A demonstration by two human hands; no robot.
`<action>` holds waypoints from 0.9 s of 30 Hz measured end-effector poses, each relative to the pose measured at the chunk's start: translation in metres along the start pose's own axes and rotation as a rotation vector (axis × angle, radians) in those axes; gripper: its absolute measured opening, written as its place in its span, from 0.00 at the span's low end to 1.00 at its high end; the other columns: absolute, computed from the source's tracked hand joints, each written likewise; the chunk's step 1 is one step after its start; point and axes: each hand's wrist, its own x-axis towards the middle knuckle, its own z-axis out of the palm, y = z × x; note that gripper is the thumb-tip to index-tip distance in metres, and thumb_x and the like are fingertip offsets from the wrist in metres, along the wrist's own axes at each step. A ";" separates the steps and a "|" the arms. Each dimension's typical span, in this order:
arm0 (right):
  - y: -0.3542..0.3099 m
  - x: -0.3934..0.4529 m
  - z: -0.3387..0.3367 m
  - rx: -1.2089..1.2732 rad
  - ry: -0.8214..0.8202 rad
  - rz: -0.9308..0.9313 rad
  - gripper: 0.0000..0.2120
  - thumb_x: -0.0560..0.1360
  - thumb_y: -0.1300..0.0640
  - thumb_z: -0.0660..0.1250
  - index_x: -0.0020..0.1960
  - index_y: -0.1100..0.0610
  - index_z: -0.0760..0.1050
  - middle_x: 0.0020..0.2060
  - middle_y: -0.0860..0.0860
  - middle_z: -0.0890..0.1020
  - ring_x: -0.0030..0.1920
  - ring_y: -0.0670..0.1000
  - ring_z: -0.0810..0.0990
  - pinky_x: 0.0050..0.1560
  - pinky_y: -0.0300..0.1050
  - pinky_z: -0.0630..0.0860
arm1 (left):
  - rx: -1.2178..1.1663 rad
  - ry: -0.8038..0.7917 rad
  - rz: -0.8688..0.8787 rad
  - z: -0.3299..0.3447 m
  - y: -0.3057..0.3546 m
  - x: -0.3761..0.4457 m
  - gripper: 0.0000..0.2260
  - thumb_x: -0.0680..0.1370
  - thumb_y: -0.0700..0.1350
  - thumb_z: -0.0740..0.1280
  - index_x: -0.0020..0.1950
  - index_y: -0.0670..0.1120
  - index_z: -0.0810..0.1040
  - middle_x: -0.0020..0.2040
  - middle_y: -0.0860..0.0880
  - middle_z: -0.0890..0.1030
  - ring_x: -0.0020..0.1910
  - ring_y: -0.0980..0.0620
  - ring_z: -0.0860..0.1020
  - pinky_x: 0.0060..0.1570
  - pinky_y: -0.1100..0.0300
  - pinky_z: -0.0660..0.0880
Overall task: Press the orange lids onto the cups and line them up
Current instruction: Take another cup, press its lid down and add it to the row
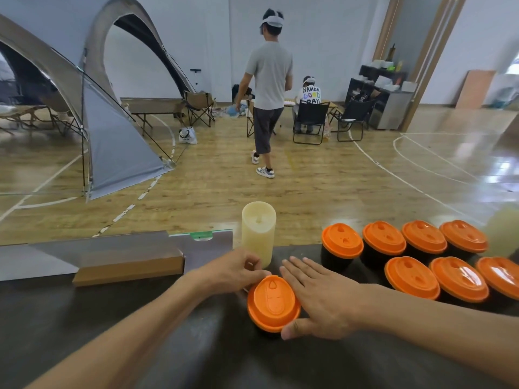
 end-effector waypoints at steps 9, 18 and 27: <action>-0.005 0.000 -0.006 0.033 -0.032 0.042 0.53 0.74 0.25 0.54 0.79 0.56 0.31 0.80 0.55 0.35 0.78 0.54 0.33 0.76 0.51 0.34 | -0.017 0.236 -0.086 0.024 0.007 -0.009 0.14 0.78 0.57 0.68 0.37 0.50 0.78 0.36 0.52 0.83 0.36 0.59 0.81 0.41 0.63 0.79; -0.001 -0.005 0.015 0.213 0.352 0.037 0.51 0.68 0.24 0.64 0.81 0.53 0.55 0.81 0.55 0.39 0.78 0.51 0.33 0.72 0.46 0.29 | 0.020 0.192 0.006 0.057 -0.017 -0.067 0.29 0.69 0.61 0.70 0.65 0.75 0.59 0.57 0.79 0.70 0.60 0.75 0.69 0.64 0.72 0.65; 0.038 -0.049 0.030 0.088 0.500 0.142 0.49 0.63 0.20 0.62 0.75 0.48 0.65 0.78 0.53 0.58 0.77 0.52 0.46 0.75 0.52 0.37 | 0.330 0.301 0.151 0.080 0.036 -0.037 0.42 0.62 0.75 0.69 0.73 0.61 0.66 0.62 0.63 0.76 0.61 0.62 0.73 0.64 0.59 0.71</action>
